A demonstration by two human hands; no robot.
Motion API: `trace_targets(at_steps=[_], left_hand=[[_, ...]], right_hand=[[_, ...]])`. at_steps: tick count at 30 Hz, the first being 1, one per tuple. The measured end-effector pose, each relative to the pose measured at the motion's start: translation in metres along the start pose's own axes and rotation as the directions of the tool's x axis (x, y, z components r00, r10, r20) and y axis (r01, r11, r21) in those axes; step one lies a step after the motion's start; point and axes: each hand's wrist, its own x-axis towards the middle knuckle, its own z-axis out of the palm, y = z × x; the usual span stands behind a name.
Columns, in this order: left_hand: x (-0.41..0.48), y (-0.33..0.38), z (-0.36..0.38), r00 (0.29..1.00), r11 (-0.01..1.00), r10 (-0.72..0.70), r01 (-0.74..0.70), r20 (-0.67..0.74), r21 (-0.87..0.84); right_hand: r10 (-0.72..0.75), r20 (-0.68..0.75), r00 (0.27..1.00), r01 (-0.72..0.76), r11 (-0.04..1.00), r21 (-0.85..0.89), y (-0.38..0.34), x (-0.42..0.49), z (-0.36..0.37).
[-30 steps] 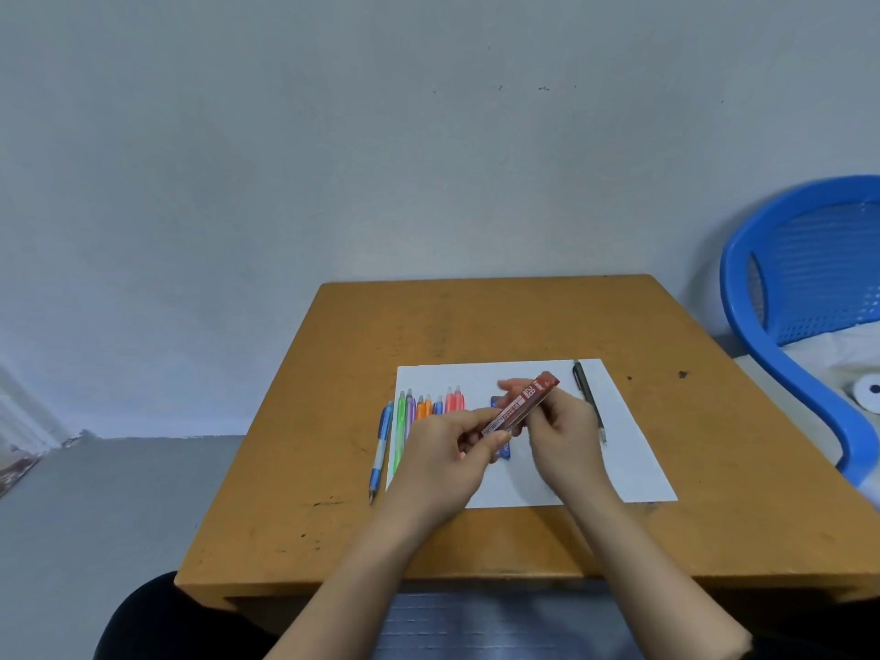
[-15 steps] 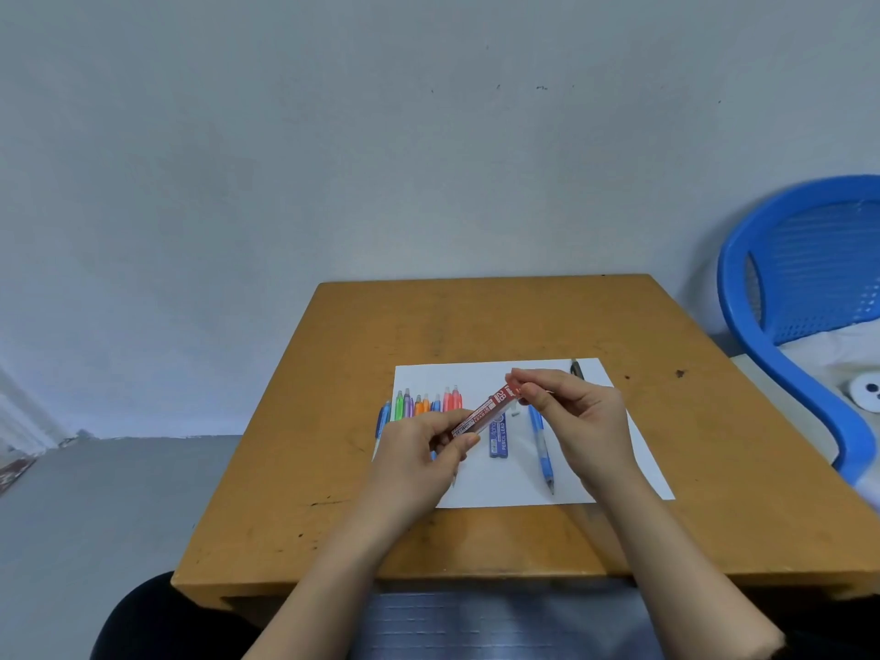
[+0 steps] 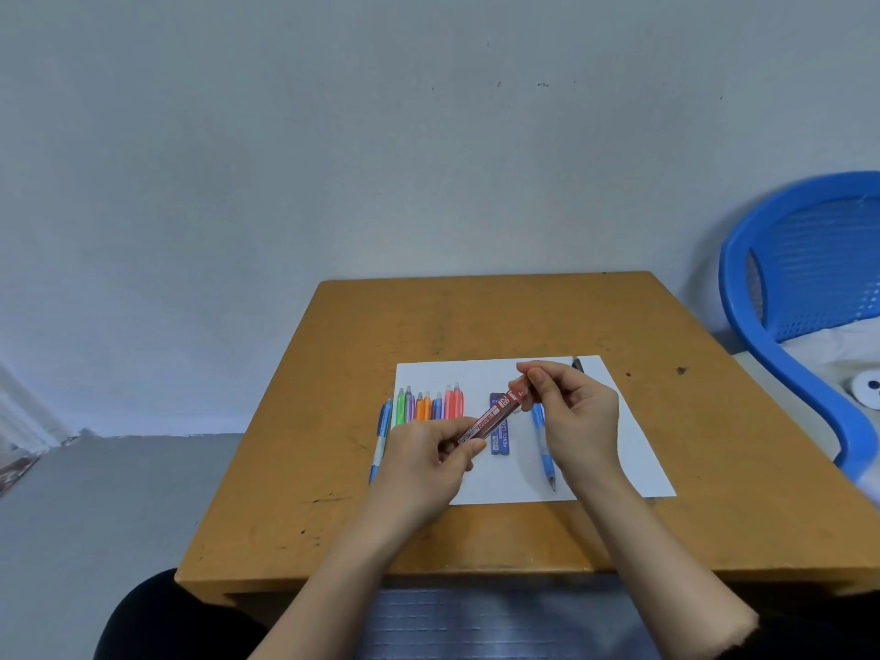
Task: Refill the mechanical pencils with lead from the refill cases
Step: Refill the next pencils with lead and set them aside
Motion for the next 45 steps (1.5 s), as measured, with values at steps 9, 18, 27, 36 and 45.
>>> trace_targets(at_steps=[9,18,27,36,45], left_hand=[[0.005,0.001,0.003,0.994,0.988,-0.073,0.06,-0.087,-0.139],[0.009,0.002,0.004,0.979,0.903,-0.191,0.146,-0.074,-0.404],[0.012,0.012,-0.029,0.878,0.023,-0.35,0.357,0.327,-0.934],[0.011,0.016,-0.037,0.855,-0.052,-0.35,0.391,0.384,-0.919],[0.007,0.018,-0.039,0.845,-0.022,-0.343,0.43,0.411,-0.903]], right_hand=[[0.265,0.248,0.932,-0.333,0.896,0.293,0.002,-0.01,0.008],[0.037,0.258,0.966,-0.068,0.991,0.112,-0.005,-0.005,0.01],[-0.411,0.57,0.711,0.683,0.596,-0.422,0.005,0.015,-0.004],[-0.56,0.662,0.498,0.865,0.264,-0.426,0.0,0.028,-0.011],[-0.624,0.689,0.369,0.919,0.136,-0.37,-0.008,0.035,-0.016]])
